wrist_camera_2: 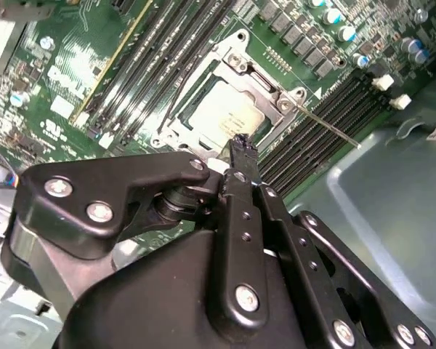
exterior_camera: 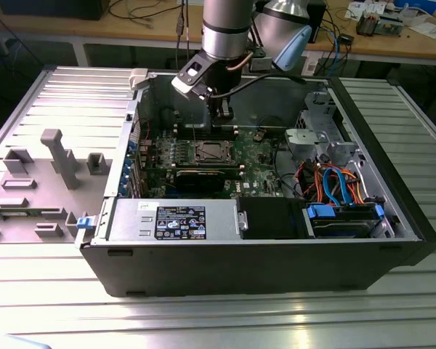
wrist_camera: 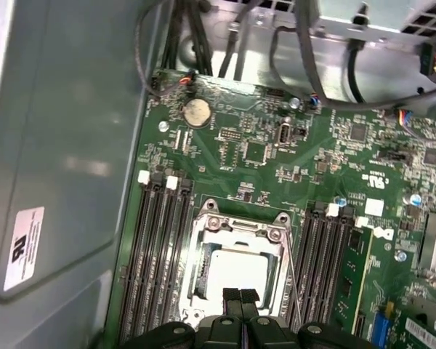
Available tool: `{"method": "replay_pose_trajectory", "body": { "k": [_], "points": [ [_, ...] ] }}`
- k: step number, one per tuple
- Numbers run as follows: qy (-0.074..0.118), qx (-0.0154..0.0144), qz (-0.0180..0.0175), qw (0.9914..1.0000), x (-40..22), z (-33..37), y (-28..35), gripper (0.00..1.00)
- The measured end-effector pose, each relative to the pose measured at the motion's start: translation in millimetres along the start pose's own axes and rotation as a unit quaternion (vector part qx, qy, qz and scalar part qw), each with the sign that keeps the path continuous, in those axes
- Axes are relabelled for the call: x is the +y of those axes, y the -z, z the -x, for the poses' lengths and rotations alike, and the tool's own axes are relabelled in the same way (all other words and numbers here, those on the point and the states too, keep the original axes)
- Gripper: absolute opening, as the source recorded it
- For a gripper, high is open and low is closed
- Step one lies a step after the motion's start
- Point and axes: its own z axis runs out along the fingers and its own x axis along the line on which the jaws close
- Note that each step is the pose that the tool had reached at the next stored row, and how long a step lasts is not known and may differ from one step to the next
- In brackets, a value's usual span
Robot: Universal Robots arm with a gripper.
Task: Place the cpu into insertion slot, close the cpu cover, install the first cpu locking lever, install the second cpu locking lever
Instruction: 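Install the first cpu locking lever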
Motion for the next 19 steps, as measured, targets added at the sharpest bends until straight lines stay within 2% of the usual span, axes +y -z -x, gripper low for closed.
{"method": "replay_pose_trajectory", "body": {
  "k": [3, 6, 8, 9, 11, 13, 15, 16, 18, 19],
  "points": [
    [0.023, -0.0005, 0.0002, 0.99973, -0.4, -0.1, 0.0, 0.11],
    [0.048, -0.0010, 0.0004, 0.99885, -0.6, 0.0, 0.0, 0.11],
    [0.056, -0.0012, 0.0004, 0.99840, -0.6, 0.0, 0.0, 0.11],
    [0.066, -0.0015, 0.0005, 0.99780, -0.6, 0.1, 0.0, 0.11],
    [0.091, -0.0020, 0.0007, 0.99586, -0.6, 0.0, 0.0, 0.11],
    [0.111, -0.0024, 0.0008, 0.99377, -0.6, 0.0, -0.1, 0.11],
    [0.132, -0.0028, 0.0010, 0.99130, -0.6, 0.0, -0.1, 0.11],
    [0.138, -0.0030, 0.0011, 0.99043, -0.6, 0.0, -0.1, 0.11],
    [0.147, -0.0032, 0.0011, 0.98918, -0.6, 0.0, 0.0, 0.11],
    [0.148, -0.0032, 0.0011, 0.98894, -0.6, 0.0, -0.1, 0.11]
  ]
}}
